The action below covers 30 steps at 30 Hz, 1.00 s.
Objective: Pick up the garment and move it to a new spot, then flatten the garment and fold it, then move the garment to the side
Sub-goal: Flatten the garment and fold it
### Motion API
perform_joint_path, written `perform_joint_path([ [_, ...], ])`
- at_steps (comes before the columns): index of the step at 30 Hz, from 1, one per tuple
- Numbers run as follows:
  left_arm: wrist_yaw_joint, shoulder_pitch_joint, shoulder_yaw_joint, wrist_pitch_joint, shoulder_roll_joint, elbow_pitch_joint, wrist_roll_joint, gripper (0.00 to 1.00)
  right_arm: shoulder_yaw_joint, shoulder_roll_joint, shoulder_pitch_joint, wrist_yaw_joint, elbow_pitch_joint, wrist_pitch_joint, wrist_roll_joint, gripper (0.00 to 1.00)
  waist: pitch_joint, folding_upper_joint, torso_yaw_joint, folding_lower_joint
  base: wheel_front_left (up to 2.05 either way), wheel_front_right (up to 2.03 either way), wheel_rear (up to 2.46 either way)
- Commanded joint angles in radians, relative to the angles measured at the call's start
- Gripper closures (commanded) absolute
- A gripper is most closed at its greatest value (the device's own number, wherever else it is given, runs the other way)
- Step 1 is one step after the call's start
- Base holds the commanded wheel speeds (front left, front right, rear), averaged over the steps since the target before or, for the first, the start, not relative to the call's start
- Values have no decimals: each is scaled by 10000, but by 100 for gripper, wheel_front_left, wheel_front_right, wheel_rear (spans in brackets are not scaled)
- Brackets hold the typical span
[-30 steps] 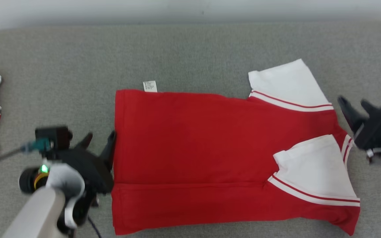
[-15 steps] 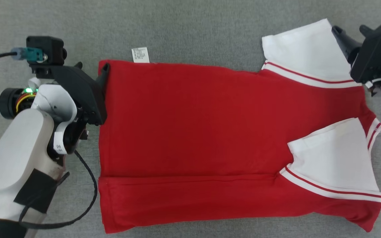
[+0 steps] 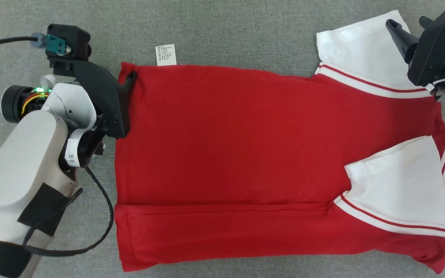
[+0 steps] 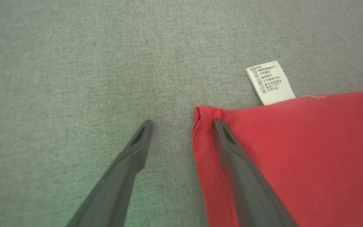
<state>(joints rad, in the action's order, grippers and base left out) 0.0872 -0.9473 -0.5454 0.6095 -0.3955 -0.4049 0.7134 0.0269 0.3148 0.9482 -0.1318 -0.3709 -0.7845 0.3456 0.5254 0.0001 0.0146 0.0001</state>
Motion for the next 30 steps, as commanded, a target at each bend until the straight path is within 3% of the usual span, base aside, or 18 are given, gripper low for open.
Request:
perform_joint_path([
  [1,-81,299,-232,273,35,-171,37,0,57,27,59,24,-39,-12,-63,0,2,-1,-1,-1,0,0,0],
  [2,-110,256,-288,401,11,-150,26,2,87,58,111,24,-95,-4,-87,0,8,-1,-5,-1,0,0,0],
  [4,-154,163,-361,482,-47,-111,-58,24,147,81,199,24,-246,-24,-78,0,38,-1,-28,-1,0,0,0],
  [5,-237,93,-426,638,-122,-178,-64,65,265,130,307,24,-500,-58,-133,0,91,-1,-75,-1,0,0,0],
  [6,-272,34,-476,734,-189,-233,-118,72,385,192,363,24,-601,-79,-295,0,121,-1,-104,-1,0,0,0],
  [7,-287,-33,-553,823,-275,-266,-193,100,487,238,438,24,-711,-72,-372,0,156,-1,-140,-1,0,0,0],
  [13,-531,-429,-639,951,-501,-243,-261,100,485,169,906,24,-1342,238,-621,0,422,-1,-146,-1,0,0,0],
  [21,-515,-472,-751,909,-335,-102,-217,100,780,537,1376,24,-2008,279,-1238,0,669,-1,118,-1,0,0,0],
  [29,-581,-603,-759,635,-197,-141,-175,100,1399,446,1406,-2,-2566,-596,-489,0,871,-1,237,-1,0,0,0],
  [30,-591,-652,-743,521,-191,-146,-234,100,1496,457,1376,-6,-2594,-709,-393,40,888,-1,240,-1,0,0,0],
])
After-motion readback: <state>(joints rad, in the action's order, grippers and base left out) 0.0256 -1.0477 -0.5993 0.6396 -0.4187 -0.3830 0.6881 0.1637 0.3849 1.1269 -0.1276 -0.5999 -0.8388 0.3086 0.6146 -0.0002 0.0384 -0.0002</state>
